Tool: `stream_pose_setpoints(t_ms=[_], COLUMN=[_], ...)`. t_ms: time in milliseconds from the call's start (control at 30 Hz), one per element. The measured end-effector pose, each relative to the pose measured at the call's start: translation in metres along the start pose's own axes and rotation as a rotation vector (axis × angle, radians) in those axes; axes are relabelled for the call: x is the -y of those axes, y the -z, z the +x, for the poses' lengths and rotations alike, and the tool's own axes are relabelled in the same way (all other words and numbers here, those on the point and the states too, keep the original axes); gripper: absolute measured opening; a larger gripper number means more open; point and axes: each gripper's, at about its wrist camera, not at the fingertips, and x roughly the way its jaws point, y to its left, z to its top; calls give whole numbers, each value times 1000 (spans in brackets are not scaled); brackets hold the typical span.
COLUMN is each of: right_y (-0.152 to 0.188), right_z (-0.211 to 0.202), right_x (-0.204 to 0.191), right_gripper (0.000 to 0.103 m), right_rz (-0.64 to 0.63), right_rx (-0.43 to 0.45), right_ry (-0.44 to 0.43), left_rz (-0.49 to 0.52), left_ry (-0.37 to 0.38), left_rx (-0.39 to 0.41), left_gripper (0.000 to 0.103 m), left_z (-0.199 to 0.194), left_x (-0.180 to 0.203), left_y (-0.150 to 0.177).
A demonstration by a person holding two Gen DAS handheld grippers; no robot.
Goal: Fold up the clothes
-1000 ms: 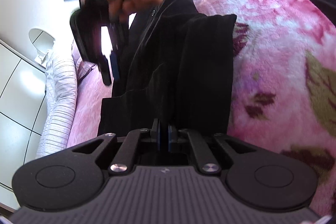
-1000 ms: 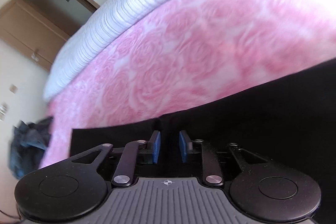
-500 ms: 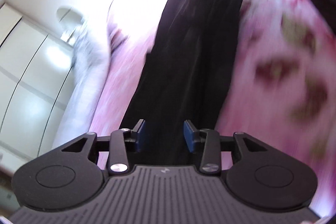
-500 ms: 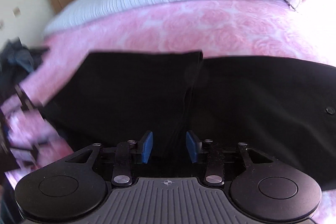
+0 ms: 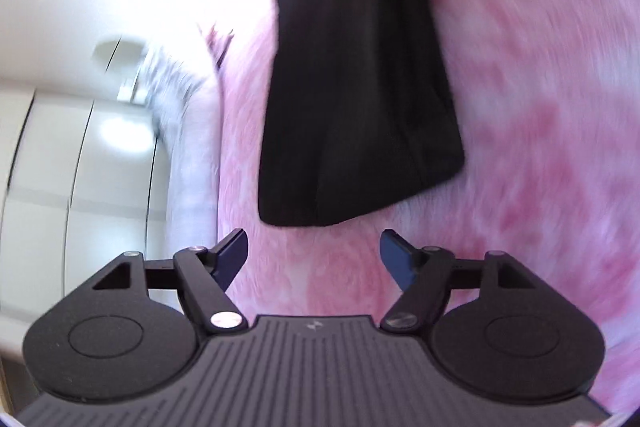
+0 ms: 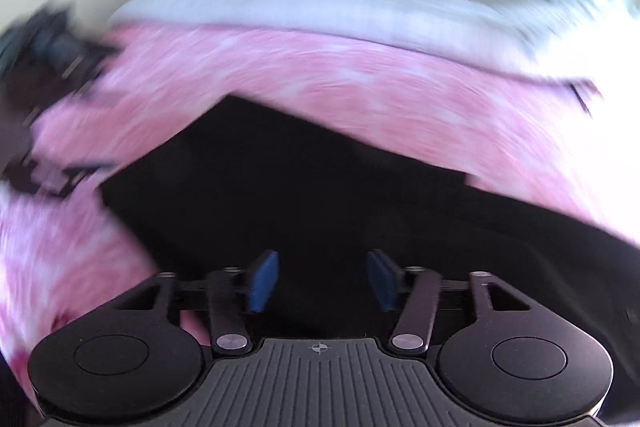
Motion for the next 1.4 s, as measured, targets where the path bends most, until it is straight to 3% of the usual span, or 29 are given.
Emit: stream_pose_setpoints(t_ms=[133,333,367,400,433,500,567,600,633,733,900,1067,1167,1267,1400], right_y=[11,22,23,25,25,24,23,21,22,22,11,9,7,3,-13], right_z=[25,64,71,78,81,87,94,98,102,102,79,61,50,30,-22], right_x=[-76,-132,-141,-150,-151,-149,-146,-146,-147,-150,-176,-234,-249,-245,-194], right_gripper=[68,68,68,68,68,68,62,35,19,12,10,10,10,10,9], right_rz=[-271,-584,-636,-687,-698,-697,-696,-692,-696,-709,-726,-698,-629,-532,-295], right_rx=[-1,47,55,63,67,66,59,50,41,38,88,187,251,309,415], right_ry=[1,158,184,211,229,253,262,250,248,243,188,48,-15,-54,-101], left_rz=[90,215,228,245,261,278,264,243,222,158,86,91,114,123,132], left_ry=[7,10,12,19,26,38,41,38,34,4,-24,0,21,17,-7], left_rx=[89,221,232,233,233,214,201,198,195,172,95,-56,-116,-130,-127], left_gripper=[70,71,68,58,36,10,8,7,6,5,5,6,6,6,10], left_z=[27,61,66,70,74,82,86,85,85,65,0,-83,-112,-113,-93], left_x=[3,-3,-3,-3,-3,1,2,1,0,-6,-6,-2,-18,-56,-129], left_y=[10,14,13,13,14,15,16,17,18,27,56,86,84,56,-5])
